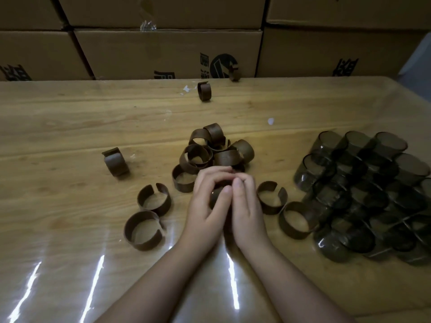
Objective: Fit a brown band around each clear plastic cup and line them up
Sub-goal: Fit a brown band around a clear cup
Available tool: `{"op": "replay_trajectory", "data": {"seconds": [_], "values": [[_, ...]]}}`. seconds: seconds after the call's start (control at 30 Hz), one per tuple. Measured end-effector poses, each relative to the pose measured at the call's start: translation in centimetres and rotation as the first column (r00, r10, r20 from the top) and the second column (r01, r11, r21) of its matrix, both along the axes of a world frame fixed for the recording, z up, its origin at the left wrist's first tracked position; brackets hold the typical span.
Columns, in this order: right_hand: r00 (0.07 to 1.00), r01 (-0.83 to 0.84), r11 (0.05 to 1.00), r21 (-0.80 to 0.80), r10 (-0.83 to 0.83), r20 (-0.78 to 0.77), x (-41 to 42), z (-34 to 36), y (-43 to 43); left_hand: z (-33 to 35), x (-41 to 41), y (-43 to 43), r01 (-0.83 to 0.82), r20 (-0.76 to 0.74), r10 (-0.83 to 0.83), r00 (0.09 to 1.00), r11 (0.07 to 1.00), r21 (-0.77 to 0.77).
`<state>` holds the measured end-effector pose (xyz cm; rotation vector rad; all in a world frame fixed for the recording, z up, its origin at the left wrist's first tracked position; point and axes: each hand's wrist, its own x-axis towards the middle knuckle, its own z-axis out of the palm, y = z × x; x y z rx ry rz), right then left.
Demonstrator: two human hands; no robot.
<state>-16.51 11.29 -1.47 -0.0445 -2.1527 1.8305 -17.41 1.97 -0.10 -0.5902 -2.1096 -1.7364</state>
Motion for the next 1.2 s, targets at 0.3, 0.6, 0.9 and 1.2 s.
{"op": "replay_trajectory", "data": {"seconds": [0.3,0.6,0.9,1.2], "values": [[0.992,-0.041,0.999,-0.026,0.038,-0.120,0.6,0.7,-0.6,-1.1,-0.3,-1.1,0.124,0.305,-0.175,0.936,0.976,0.181],[0.951,-0.029,0.957,0.288,0.115,-0.288,0.6,1.5,0.2,-0.8,0.4,-1.0,0.033,0.324,-0.081,0.943,0.988,0.150],[0.961,-0.170,0.985,0.020,0.171,-0.218,0.8,1.1,-0.5,-0.6,-1.2,-1.2,-0.205,0.598,-0.148,0.788,0.852,0.482],[0.980,-0.165,0.979,-0.116,0.150,-0.130,0.9,0.5,0.0,-0.8,-1.4,-0.9,-0.033,0.513,-0.277,0.812,0.856,0.515]]}}
